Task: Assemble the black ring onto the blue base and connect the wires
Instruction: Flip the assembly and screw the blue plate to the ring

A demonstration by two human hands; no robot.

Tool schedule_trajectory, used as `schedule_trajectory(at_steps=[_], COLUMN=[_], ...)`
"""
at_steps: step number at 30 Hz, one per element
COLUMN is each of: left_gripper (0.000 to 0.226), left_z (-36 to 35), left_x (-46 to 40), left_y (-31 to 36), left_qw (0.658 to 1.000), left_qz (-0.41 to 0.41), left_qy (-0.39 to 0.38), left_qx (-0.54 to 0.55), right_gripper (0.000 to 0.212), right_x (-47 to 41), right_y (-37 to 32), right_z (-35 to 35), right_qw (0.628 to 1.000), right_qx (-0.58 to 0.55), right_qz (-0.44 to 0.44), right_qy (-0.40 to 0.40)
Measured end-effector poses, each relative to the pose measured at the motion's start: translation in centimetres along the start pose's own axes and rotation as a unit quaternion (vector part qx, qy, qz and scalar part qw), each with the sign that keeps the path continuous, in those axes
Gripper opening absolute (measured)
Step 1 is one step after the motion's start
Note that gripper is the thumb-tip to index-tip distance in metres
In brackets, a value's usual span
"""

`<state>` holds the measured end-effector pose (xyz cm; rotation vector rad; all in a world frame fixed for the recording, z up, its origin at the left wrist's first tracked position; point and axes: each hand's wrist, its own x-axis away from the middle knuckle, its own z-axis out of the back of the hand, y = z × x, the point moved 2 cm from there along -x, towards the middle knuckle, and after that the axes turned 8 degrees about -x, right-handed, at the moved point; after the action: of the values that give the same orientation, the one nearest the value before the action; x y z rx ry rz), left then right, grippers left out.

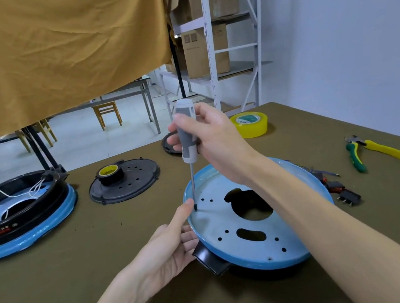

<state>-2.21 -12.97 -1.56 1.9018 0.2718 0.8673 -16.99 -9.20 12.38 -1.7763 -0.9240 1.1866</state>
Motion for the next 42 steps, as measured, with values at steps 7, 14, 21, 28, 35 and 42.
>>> schedule_trajectory(at_steps=[7, 14, 21, 28, 35, 42], left_gripper=[0.095, 0.086, 0.079, 0.082, 0.084, 0.083], left_z=[0.3, 1.5, 1.9, 1.7, 1.4, 1.4], left_x=[0.6, 2.4, 1.9, 2.0, 2.1, 2.2], left_y=[0.4, 1.6, 1.3, 1.4, 1.4, 1.5], left_qw=[0.999, 0.995, 0.994, 0.994, 0.994, 0.995], left_qz=[0.009, 0.058, 0.064, 0.059, 0.055, 0.055], left_qy=[0.011, 0.001, -0.019, -0.024, -0.013, -0.015], left_qx=[-0.030, -0.086, -0.085, -0.086, -0.091, -0.086], right_gripper=[0.028, 0.022, 0.030, 0.026, 0.022, 0.031], right_x=[0.5, 0.5, 1.3, 0.8, 0.8, 0.7], right_y=[-0.7, -1.6, -1.7, -1.1, -1.0, -1.1], right_z=[-0.3, 0.2, 0.6, -0.5, -1.0, -0.7], right_qw=[0.997, 0.999, 0.994, 0.998, 0.998, 0.991], right_qx=[-0.053, 0.014, -0.070, -0.032, -0.016, -0.080], right_qz=[-0.028, -0.038, -0.066, -0.047, -0.042, -0.072], right_qy=[-0.049, -0.031, -0.052, -0.013, -0.052, -0.076])
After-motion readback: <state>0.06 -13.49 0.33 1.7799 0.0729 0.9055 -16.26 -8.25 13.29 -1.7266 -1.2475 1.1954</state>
